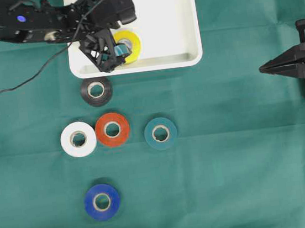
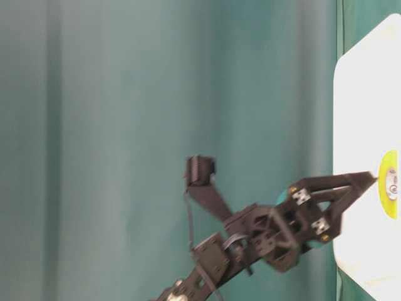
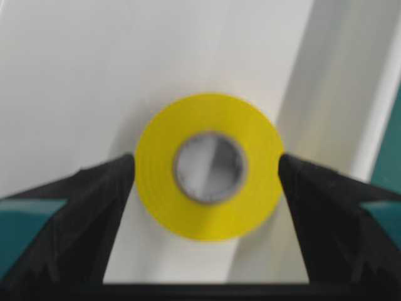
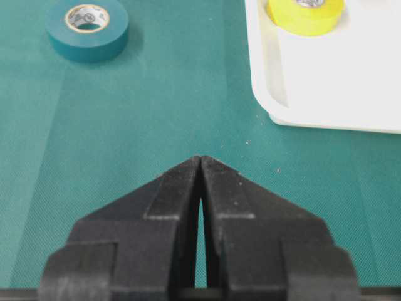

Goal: Put the tape into the white case with the left arm.
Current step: 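Withdraw the left gripper back to the left edge, then move the left gripper onto the white tape roll and grasp it, then lift the white tape and place it in the tray beside yellow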

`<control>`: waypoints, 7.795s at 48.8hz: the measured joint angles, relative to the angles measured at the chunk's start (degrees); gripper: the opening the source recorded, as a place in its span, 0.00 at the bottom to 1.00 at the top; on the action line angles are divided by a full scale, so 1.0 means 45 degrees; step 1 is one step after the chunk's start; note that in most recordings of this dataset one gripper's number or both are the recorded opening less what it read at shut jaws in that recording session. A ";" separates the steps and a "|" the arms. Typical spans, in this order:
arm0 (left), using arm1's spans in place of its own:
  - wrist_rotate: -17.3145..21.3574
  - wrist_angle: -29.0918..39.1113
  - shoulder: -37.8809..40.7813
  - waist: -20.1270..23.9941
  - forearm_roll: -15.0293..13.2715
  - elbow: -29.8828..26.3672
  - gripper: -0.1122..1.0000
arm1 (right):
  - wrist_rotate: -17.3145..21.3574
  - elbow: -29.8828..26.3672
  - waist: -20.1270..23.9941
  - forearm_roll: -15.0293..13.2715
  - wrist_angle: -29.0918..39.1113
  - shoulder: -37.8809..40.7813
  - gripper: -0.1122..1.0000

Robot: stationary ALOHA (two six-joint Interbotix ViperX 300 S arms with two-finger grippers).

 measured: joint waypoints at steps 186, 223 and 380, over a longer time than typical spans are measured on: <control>-0.0020 -0.2012 -0.2656 -0.5293 0.0000 0.5859 0.90 | 0.0000 0.0039 0.0000 -0.0020 -0.0059 0.0000 0.01; -0.0195 -0.2109 -0.2227 -0.5293 0.0000 0.5742 0.34 | 0.0000 0.0039 0.0000 -0.0020 -0.0059 0.0000 0.01; 0.0039 -0.1445 -0.2402 0.1094 0.0000 0.3340 0.68 | 0.0000 0.0098 0.0000 -0.0020 -0.0156 0.0000 0.01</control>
